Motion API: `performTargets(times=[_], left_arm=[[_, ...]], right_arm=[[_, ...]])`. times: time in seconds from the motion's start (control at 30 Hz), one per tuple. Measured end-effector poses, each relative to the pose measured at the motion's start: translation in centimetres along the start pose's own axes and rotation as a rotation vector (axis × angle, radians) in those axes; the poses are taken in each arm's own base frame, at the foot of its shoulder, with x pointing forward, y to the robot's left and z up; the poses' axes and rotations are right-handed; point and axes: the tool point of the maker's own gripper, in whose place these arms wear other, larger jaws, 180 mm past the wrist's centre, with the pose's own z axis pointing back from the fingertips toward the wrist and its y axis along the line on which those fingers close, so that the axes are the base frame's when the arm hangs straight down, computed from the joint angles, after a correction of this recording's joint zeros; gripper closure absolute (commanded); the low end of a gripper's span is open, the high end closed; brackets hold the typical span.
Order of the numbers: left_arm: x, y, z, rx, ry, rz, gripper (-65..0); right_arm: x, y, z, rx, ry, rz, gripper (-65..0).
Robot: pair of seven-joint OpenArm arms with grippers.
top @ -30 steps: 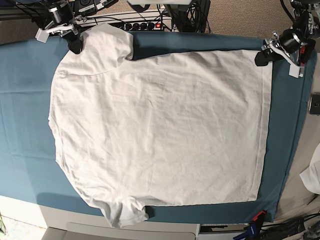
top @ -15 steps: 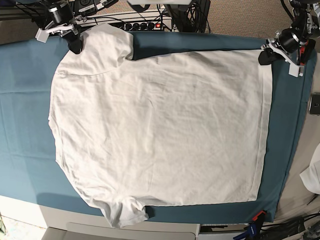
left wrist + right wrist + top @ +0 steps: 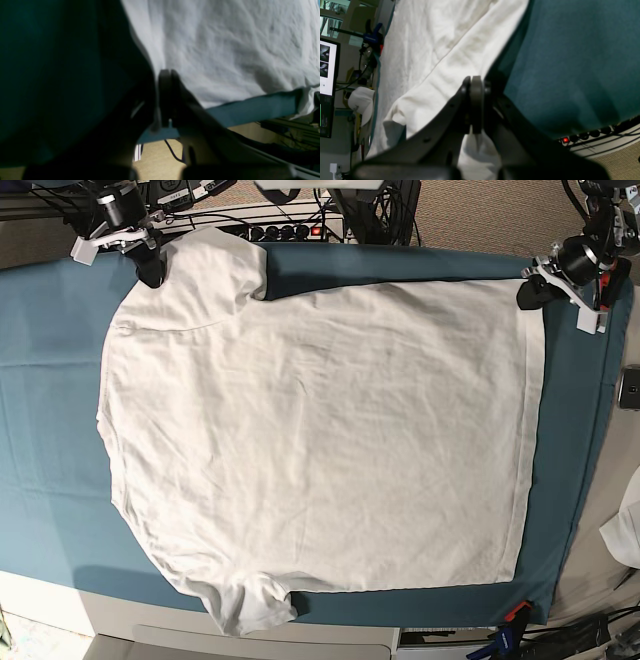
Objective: Fold the T-shirt properly
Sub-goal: 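Pull the grasped shirt edge with both grippers toward the robot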
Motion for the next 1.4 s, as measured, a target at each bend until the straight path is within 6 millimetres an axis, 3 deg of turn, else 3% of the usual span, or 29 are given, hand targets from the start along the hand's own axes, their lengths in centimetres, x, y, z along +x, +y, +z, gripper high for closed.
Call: performTargets(times=[0.27, 0.47, 1.17, 1.4], left_arm=[[-0.5, 0.8, 1.3, 0.037, 0.028, -0.016, 0.0], [-1.2, 0.9, 1.6, 0.04, 0.045, -0.011, 0.0], [-4.7, 0.4, 3.5, 0.053, 0.153, -0.052, 0.0], [-6.4, 0.7, 4.4, 0.066, 0.196, -0.034, 0.0]], right_arm=[[-0.2, -0.9, 3.4, -0.072, 0.055, 0.084, 0.0], [0.2, -0.2, 4.7, -0.083, 0.072, 0.14, 0.0], [-2.3, -1.7, 8.7, -0.152, 0.172, 0.106, 0.0], [-3.6, -2.3, 11.0, -0.187, 0.22, 0.081, 0.0]])
